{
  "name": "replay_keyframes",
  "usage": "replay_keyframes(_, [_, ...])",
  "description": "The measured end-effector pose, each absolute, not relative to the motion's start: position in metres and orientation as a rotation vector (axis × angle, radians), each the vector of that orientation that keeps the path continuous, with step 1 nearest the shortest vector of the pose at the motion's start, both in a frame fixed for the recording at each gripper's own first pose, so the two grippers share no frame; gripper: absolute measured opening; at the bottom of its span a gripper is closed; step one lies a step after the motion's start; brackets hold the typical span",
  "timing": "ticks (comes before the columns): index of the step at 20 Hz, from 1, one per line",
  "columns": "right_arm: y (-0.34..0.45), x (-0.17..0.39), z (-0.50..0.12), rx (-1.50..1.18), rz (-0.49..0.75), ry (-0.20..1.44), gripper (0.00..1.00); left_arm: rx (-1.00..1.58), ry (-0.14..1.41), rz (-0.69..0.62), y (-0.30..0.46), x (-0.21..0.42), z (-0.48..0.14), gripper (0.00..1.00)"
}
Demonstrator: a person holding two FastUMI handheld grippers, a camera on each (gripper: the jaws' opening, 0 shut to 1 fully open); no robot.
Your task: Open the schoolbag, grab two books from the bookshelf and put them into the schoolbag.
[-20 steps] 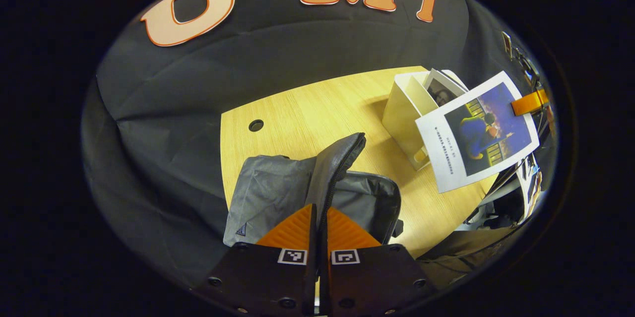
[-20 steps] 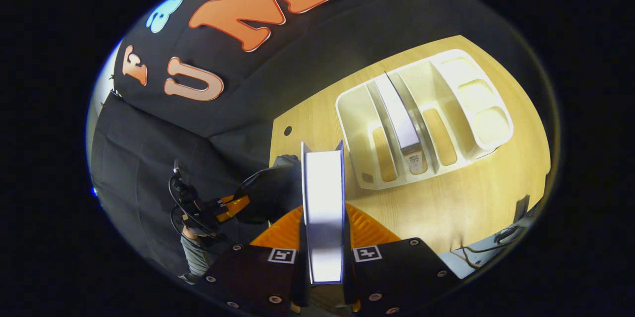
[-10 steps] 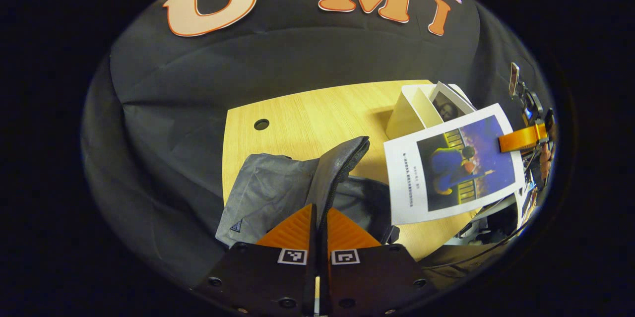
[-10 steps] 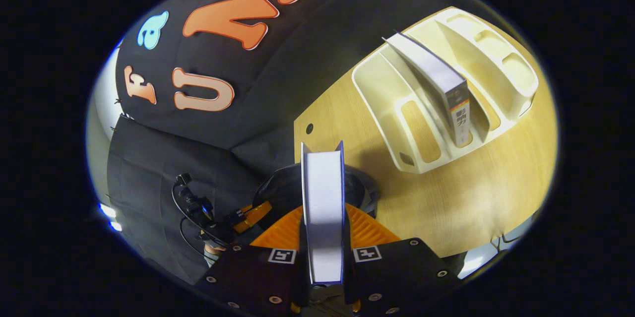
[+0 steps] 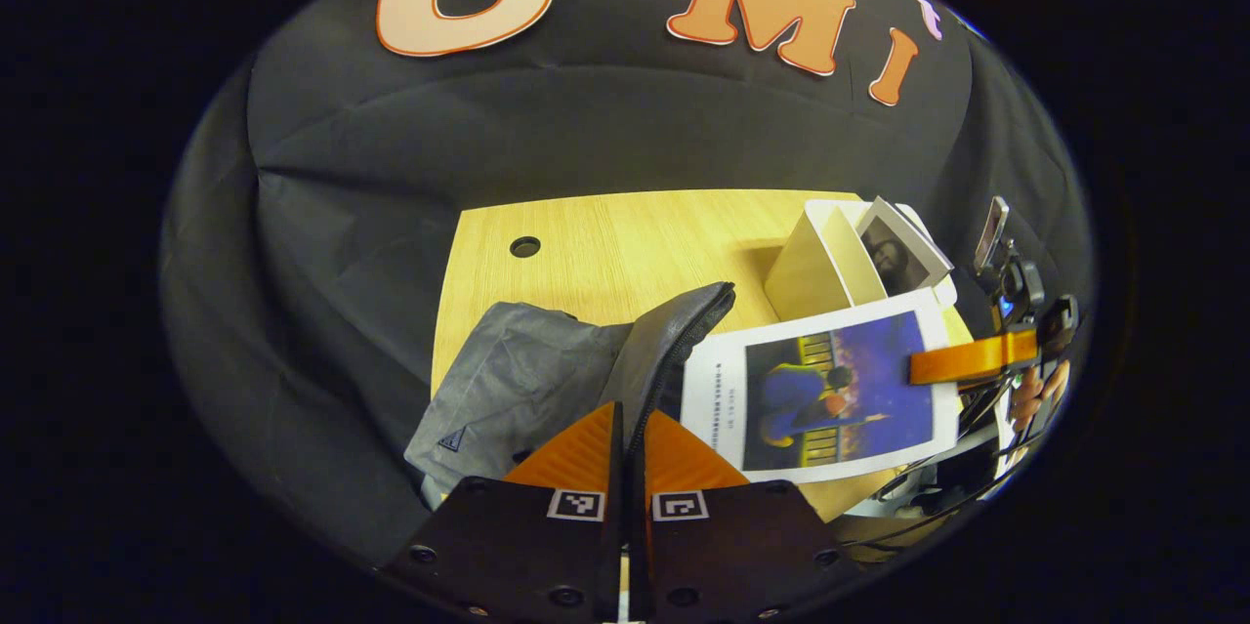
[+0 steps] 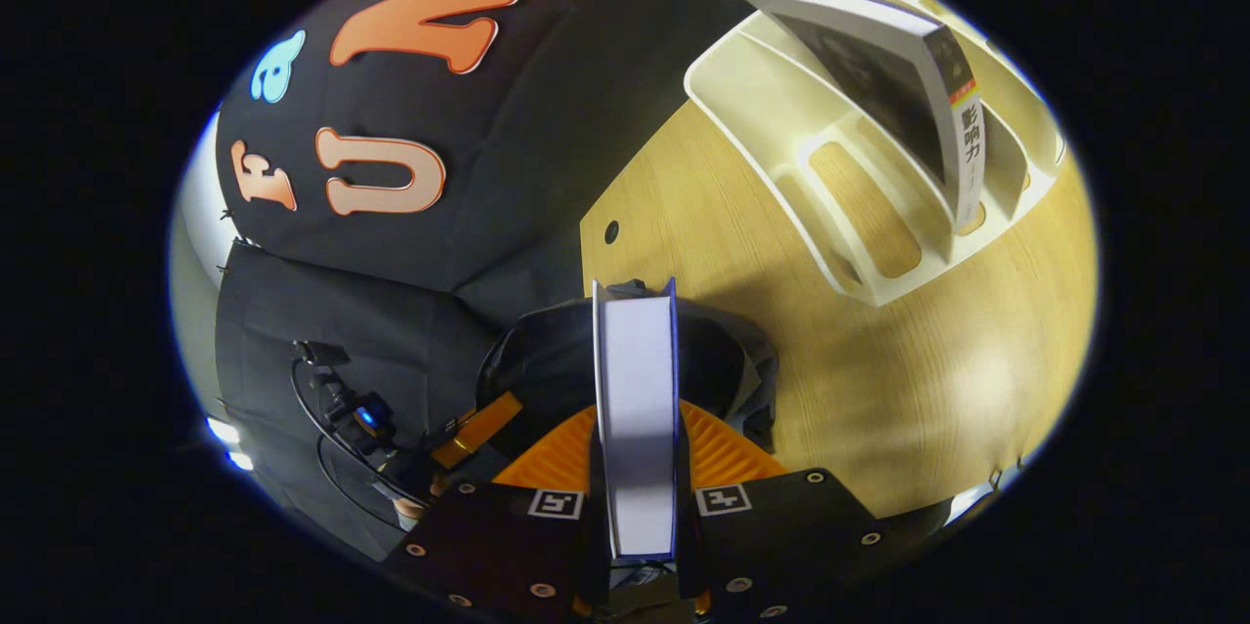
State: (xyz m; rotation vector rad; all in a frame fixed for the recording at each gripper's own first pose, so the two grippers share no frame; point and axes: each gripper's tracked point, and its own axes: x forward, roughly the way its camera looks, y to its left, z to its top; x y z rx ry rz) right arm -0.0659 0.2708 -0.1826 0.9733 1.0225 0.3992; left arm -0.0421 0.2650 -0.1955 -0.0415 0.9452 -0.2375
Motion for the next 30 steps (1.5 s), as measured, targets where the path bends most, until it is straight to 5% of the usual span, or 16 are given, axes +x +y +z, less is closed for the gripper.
replay_keyframes(9, [0.344,-0.061,-0.229,1.071,0.453,1.077,0.27,-0.042,0.925,-0.240,0.262,-0.045,-0.196,0.04])
replay_keyframes(25, [0.403,-0.029,-0.270,1.198,0.396,0.901,0.27,-0.031,0.912,-0.246,0.245,-0.055,-0.194,0.04])
replay_keyframes(27, [0.399,-0.036,-0.268,1.172,0.383,0.945,0.36,-0.023,0.911,-0.232,0.248,-0.056,-0.194,0.04])
replay_keyframes(28, [0.398,-0.040,-0.268,1.152,0.378,0.963,0.34,-0.028,0.909,-0.228,0.246,-0.056,-0.195,0.04])
replay_keyframes(29, [0.397,-0.043,-0.269,1.120,0.368,0.986,0.46,-0.033,0.907,-0.221,0.247,-0.055,-0.195,0.04])
replay_keyframes(30, [0.392,-0.045,-0.276,1.065,0.349,1.024,0.72,-0.041,0.907,-0.217,0.244,-0.055,-0.198,0.04])
